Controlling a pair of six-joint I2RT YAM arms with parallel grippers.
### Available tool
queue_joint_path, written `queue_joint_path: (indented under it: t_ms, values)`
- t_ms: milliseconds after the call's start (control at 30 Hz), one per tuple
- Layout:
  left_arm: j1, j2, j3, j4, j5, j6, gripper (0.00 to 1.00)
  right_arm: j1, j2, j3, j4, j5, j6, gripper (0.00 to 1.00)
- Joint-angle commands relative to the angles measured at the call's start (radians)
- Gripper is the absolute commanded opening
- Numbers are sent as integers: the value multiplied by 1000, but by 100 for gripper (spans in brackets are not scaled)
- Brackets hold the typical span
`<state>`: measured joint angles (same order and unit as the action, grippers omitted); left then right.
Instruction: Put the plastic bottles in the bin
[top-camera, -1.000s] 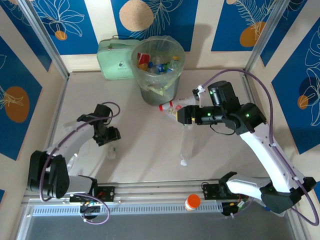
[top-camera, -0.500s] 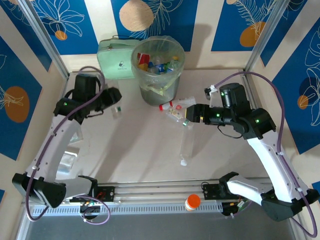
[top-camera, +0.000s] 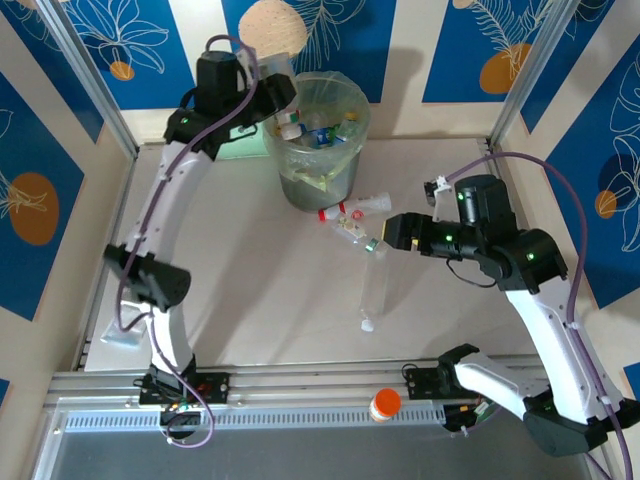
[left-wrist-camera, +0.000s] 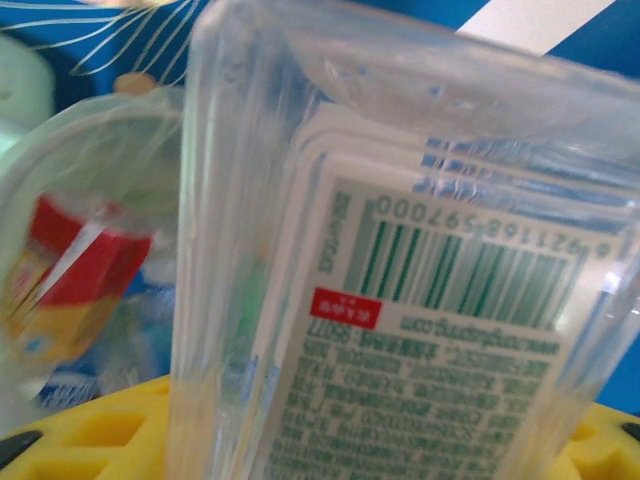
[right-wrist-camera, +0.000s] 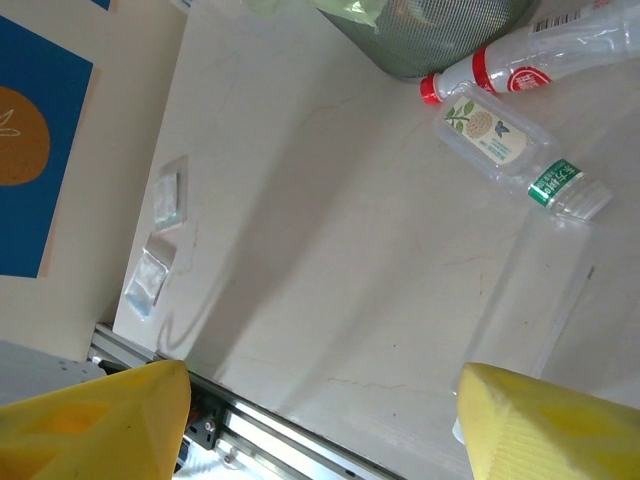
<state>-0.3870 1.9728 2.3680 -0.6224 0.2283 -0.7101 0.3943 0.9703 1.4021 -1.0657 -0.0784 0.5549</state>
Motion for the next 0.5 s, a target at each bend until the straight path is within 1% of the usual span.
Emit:
queue_joint_path:
  t_ms: [0, 67, 167, 300, 467]
  values:
    - [-8, 121, 153, 61, 46, -51, 38, -15, -25, -20, -30, -1, 14, 71]
    - [-9, 192, 204, 130, 53, -97, 38, -21, -29, -20, -37, -1, 9, 71]
    - [-15, 265, 227, 222, 45, -147, 39, -30, -35, -16, -53, 6, -11, 71]
    - [-34, 346, 270, 253, 16, -159, 39, -52, -51, -25, -60, 1, -35, 71]
    - [-60, 409, 275, 270, -12, -169, 40, -63, -66, -47, -59, -4, -55, 71]
